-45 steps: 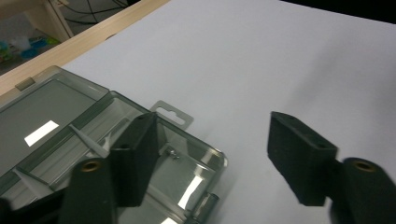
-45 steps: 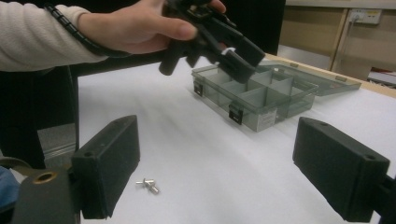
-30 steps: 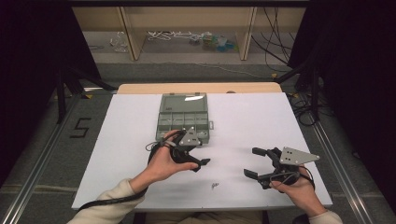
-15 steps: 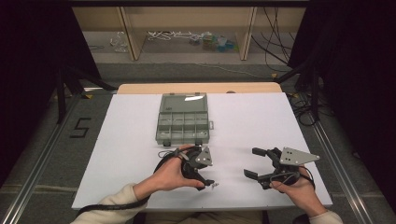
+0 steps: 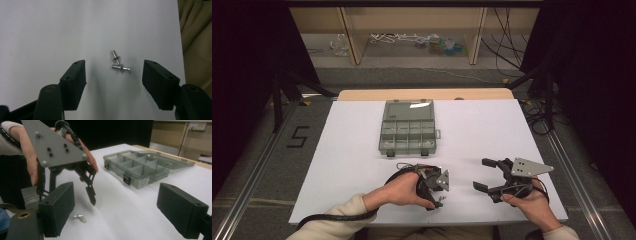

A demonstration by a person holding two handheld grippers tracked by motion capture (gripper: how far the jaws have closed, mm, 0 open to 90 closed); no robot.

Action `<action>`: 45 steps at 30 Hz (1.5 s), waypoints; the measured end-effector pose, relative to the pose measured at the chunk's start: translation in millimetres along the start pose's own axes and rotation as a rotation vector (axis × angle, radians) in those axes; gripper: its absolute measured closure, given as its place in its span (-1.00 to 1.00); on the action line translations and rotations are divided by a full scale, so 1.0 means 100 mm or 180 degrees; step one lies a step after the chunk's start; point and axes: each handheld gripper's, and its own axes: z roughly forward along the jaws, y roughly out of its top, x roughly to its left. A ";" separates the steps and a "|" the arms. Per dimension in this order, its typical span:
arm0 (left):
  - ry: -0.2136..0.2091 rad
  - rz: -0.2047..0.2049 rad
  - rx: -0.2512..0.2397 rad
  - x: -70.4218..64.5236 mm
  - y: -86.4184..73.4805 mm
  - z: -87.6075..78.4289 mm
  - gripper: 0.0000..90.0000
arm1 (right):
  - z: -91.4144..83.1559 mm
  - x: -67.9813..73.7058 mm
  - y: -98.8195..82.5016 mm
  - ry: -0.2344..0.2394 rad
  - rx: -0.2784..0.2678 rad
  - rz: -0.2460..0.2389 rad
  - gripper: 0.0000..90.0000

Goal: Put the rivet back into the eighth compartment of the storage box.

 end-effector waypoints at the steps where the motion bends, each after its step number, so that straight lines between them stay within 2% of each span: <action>1: -0.0006 0.0006 0.0015 0.00 0.01 0.01 -0.18 | 0.00 0.00 0.00 0.0001 0.0001 0.0001 -0.65; 5: -0.0030 0.0050 0.0068 0.01 0.03 0.03 -0.11 | 0.00 0.00 0.00 0.0002 0.0001 0.0000 -0.65; 11: -0.0105 -0.0006 0.0096 0.02 0.02 0.05 0.02 | 0.00 0.00 0.00 0.0000 0.0000 -0.0015 -0.65; 15: -0.0142 0.0017 0.0131 0.02 0.04 0.05 0.10 | 0.01 0.00 0.00 -0.0003 -0.0008 -0.0007 -0.65; 19: -0.0233 0.0008 0.0136 0.02 0.03 0.04 0.29 | 0.01 0.00 0.00 -0.0004 -0.0006 -0.0007 -0.65; 21: -0.0267 -0.0038 0.0140 0.02 0.04 0.04 0.36 | 0.01 0.00 0.00 -0.0002 -0.0021 -0.0021 -0.65; 30: -0.0294 -0.0111 0.0184 0.01 0.05 0.03 0.76 | 0.01 0.01 0.00 0.0001 -0.0015 -0.0002 -0.65; 38: -0.0291 -0.0246 0.0136 0.00 0.03 0.03 0.77 | 0.00 0.00 0.00 0.0006 -0.0027 -0.0013 -0.65; 39: -0.0295 -0.0257 0.0134 0.00 0.03 0.03 0.77 | -0.01 0.00 0.01 -0.0013 0.0030 -0.0021 -0.65; 40: -0.0296 -0.0269 0.0123 0.00 0.03 0.03 0.77 | -0.01 -0.01 0.01 -0.0013 0.0017 -0.0026 -0.65; 41: -0.0294 -0.0271 0.0123 0.00 0.03 0.03 0.77 | 0.00 -0.01 0.00 0.0008 -0.0035 -0.0021 -0.65; 45: -0.0290 -0.0263 0.0123 0.00 0.03 0.03 0.77 | 0.00 -0.01 0.00 0.0009 -0.0036 -0.0032 -0.65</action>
